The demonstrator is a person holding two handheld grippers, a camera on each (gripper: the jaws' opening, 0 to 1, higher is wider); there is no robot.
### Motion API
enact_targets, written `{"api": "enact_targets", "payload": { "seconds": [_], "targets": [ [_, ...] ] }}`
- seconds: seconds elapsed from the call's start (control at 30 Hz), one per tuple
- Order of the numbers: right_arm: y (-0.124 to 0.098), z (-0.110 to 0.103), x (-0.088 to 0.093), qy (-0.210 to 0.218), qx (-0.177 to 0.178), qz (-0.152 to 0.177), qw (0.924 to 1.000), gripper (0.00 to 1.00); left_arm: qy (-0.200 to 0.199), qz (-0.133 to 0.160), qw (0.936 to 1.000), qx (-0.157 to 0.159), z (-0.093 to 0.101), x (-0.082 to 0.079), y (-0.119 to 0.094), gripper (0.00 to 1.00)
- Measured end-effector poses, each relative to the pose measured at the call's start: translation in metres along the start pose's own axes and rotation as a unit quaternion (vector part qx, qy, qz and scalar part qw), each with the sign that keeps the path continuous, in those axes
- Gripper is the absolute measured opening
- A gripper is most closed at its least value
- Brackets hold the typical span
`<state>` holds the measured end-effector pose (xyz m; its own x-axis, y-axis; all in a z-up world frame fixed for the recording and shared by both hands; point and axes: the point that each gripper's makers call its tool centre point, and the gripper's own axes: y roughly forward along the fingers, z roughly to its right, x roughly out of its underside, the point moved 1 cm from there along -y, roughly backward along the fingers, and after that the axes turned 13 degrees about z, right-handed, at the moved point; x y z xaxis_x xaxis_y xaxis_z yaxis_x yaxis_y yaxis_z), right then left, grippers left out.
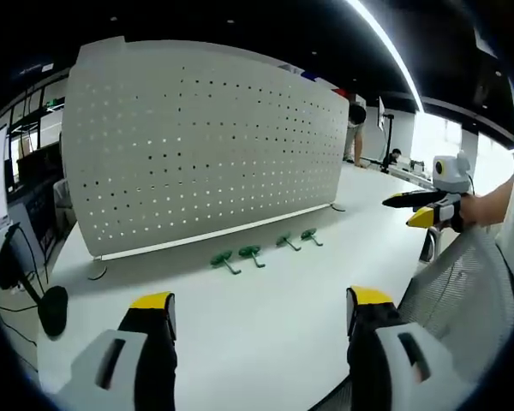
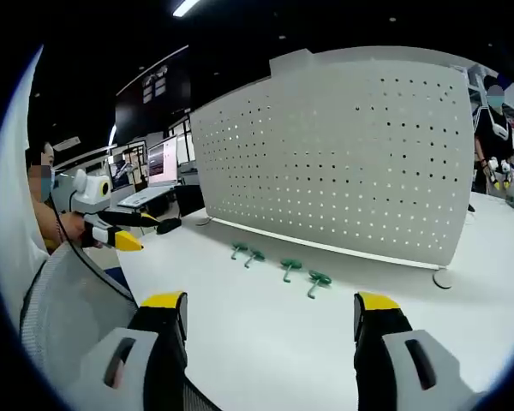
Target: Insert the hook assembly into the mounting plate slot until the hook locks in place.
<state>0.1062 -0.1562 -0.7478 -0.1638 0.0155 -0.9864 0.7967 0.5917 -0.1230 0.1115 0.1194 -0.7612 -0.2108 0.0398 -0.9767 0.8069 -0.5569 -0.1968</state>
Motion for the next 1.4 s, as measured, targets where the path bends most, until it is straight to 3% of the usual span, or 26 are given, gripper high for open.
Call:
{"api": "enact_targets", "payload": {
  "seconds": [0.67,0.93,1.4],
  "targets": [
    [0.0,0.003,-0.004,0.0,0.007,0.004,1.0,0.76,0.008,-0.001,0.9999,0.007,0.002,-0.003,0.001,0.85],
    [0.0,0.002,-0.006,-0.003,0.002,0.003,1.0,0.76,0.029,-0.015,0.9991,0.028,0.003,-0.003,0.005,0.84],
    [-0.005,0.002,-0.004,-0.005,0.008,-0.001,1.0,0.75,0.032,-0.036,0.9976,0.05,-0.01,-0.001,0.02,0.83]
  ]
}}
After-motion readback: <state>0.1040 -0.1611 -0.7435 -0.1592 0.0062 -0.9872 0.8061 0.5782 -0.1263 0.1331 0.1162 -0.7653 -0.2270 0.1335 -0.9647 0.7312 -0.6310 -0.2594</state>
